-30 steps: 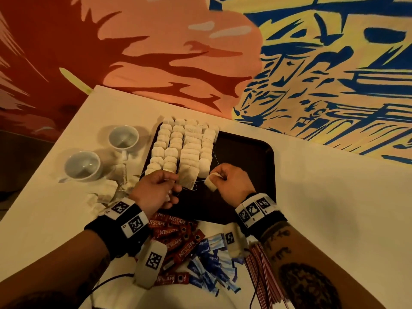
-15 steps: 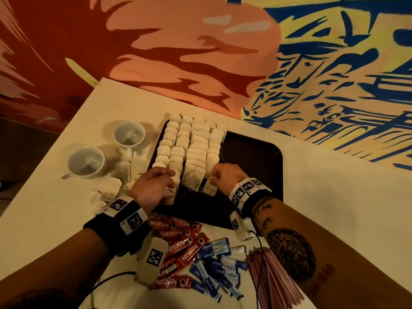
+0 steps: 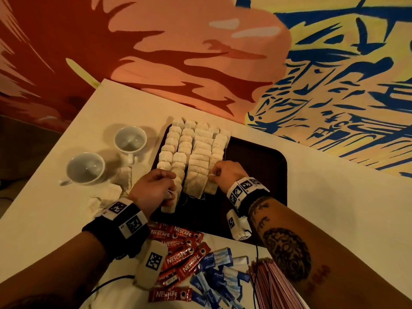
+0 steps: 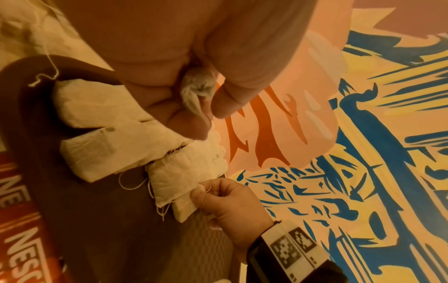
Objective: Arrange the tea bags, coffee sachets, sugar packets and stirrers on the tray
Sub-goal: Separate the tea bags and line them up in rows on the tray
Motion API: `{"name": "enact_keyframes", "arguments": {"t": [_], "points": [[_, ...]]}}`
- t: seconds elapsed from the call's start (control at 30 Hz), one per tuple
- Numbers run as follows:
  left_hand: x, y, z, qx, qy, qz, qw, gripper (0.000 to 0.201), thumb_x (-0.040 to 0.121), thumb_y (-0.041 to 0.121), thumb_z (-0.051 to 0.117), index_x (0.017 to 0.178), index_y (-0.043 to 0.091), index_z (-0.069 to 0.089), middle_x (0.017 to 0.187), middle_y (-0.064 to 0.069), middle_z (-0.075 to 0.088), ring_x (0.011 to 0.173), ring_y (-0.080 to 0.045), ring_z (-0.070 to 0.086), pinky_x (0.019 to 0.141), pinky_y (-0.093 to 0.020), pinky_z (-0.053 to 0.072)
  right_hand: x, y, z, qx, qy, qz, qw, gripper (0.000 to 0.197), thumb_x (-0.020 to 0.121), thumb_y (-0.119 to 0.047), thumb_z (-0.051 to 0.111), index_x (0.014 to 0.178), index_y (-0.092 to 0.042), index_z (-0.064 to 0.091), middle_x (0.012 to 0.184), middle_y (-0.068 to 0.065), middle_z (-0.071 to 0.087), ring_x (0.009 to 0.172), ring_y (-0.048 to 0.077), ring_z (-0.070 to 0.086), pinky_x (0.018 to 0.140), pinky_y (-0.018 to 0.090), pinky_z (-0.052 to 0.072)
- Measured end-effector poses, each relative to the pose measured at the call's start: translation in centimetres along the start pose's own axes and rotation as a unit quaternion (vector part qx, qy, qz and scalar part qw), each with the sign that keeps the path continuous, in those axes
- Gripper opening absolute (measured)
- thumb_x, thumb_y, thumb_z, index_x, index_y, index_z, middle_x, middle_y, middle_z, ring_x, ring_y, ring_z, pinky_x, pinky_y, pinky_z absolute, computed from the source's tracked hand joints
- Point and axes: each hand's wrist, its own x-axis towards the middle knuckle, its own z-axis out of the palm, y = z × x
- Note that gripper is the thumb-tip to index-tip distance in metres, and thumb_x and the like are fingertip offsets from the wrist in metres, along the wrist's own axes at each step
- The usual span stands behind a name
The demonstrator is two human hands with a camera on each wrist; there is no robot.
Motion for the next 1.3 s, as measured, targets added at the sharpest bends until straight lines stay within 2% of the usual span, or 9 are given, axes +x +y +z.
{"name": "enact_keyframes", "arguments": {"t": [0.23, 0.37, 0.53, 0.67, 0.77, 0.9, 1.0, 1.17, 1.3], "points": [[0.2, 0.0, 0.3, -0.046, -0.009, 0.0, 0.999, 0.021, 0.088, -0.008, 0.052, 0.099, 0.003, 0.066, 0.082, -0.016, 0.063, 0.072, -0.027, 0.06, 0.06, -0.032, 0.052, -1.5, 1.6, 0.3, 0.065, 0.026, 0.044, 0.997, 0.048, 0.07, -0.037, 0.087, 0.104, -0.026, 0.055, 0.103, -0.005, 0.058, 0.095, 0.014, 0.058, 0.086, 0.034, 0.053], [0.3, 0.0, 0.9, -0.087, -0.049, -0.006, 0.995, 0.034, 0.085, -0.015, 0.035, 0.098, 0.001, 0.062, 0.08, -0.017, 0.06, 0.071, -0.03, 0.061, 0.058, -0.033, 0.056, -1.8, 1.8, 1.3, 0.074, 0.016, 0.047, 0.996, 0.044, 0.07, -0.035, 0.087, 0.097, -0.025, 0.053, 0.102, -0.003, 0.059, 0.093, 0.015, 0.059, 0.085, 0.035, 0.054], [-0.1, -0.1, 1.8, -0.134, -0.097, 0.012, 0.986, 0.05, 0.078, -0.027, 0.026, 0.098, 0.001, 0.062, 0.093, -0.018, 0.063, 0.084, -0.032, 0.066, 0.071, -0.038, 0.06, -2.8, 1.6, 0.8, 0.077, 0.068, 0.036, 0.994, 0.032, 0.079, -0.035, 0.079, 0.095, -0.023, 0.054, 0.095, -0.003, 0.06, 0.087, 0.015, 0.061, 0.078, 0.034, 0.055], [-0.8, -0.1, 2.3, -0.16, -0.133, 0.004, 0.978, 0.054, 0.081, -0.024, 0.025, 0.11, 0.005, 0.062, 0.117, -0.02, 0.066, 0.102, -0.031, 0.066, 0.08, -0.039, 0.058, -6.9, -0.2, 1.0, 0.199, 0.138, -0.091, 0.966, 0.019, 0.081, -0.031, 0.08, 0.089, -0.031, 0.062, 0.092, -0.011, 0.062, 0.078, 0.0, 0.058, 0.073, 0.023, 0.049], [-1.4, 0.0, 2.8, -0.189, -0.165, -0.007, 0.968, 0.061, 0.082, -0.022, 0.025, 0.122, 0.009, 0.058, 0.129, -0.017, 0.063, 0.115, -0.031, 0.062, 0.076, -0.036, 0.058, -10.5, -1.7, 1.8, 0.205, 0.103, -0.204, 0.952, 0.027, 0.08, -0.039, 0.078, 0.105, -0.035, 0.068, 0.101, -0.013, 0.058, 0.09, 0.0, 0.056, 0.081, 0.018, 0.049], [-2.4, 0.1, 3.6, -0.171, -0.199, 0.033, 0.964, 0.086, 0.076, -0.03, 0.022, 0.144, 0.017, 0.045, 0.144, -0.004, 0.052, 0.13, -0.022, 0.051, 0.066, -0.02, 0.055, -11.6, -2.3, 3.7, 0.29, 0.106, -0.118, 0.944, 0.035, 0.095, -0.046, 0.061, 0.122, -0.024, 0.064, 0.112, -0.01, 0.066, 0.1, 0.002, 0.062, 0.086, 0.024, 0.052], [-2.9, -0.2, 3.9, -0.144, -0.228, 0.06, 0.961, 0.092, 0.077, -0.032, 0.021, 0.151, 0.02, 0.034, 0.149, 0.0, 0.047, 0.137, -0.018, 0.043, 0.064, -0.016, 0.049, -12.0, -2.4, 4.2, 0.352, 0.109, -0.084, 0.926, 0.021, 0.094, -0.038, 0.065, 0.102, -0.02, 0.069, 0.086, -0.009, 0.07, 0.074, -0.002, 0.062, 0.068, 0.021, 0.048], [-2.2, -1.9, 3.7, -0.044, -0.207, 0.107, 0.972, 0.076, 0.07, -0.013, 0.057, 0.138, 0.02, 0.049, 0.135, 0.001, 0.059, 0.126, -0.018, 0.055, 0.096, -0.035, 0.046, -12.4, -2.0, 3.9, 0.393, 0.137, -0.096, 0.904, 0.012, 0.089, -0.024, 0.073, 0.083, -0.026, 0.062, 0.08, -0.002, 0.07, 0.07, 0.006, 0.063, 0.067, 0.026, 0.052], [-2.5, -2.5, 3.4, 0.169, -0.09, 0.186, 0.964, 0.023, 0.086, 0.004, 0.071, 0.099, 0.022, 0.068, 0.098, -0.001, 0.074, 0.094, -0.02, 0.07, 0.088, -0.037, 0.056, -12.5, -1.2, 3.7, 0.403, 0.155, -0.088, 0.898, 0.02, 0.084, -0.02, 0.077, 0.089, -0.028, 0.06, 0.088, -0.002, 0.068, 0.076, 0.007, 0.062, 0.07, 0.022, 0.051]]}}
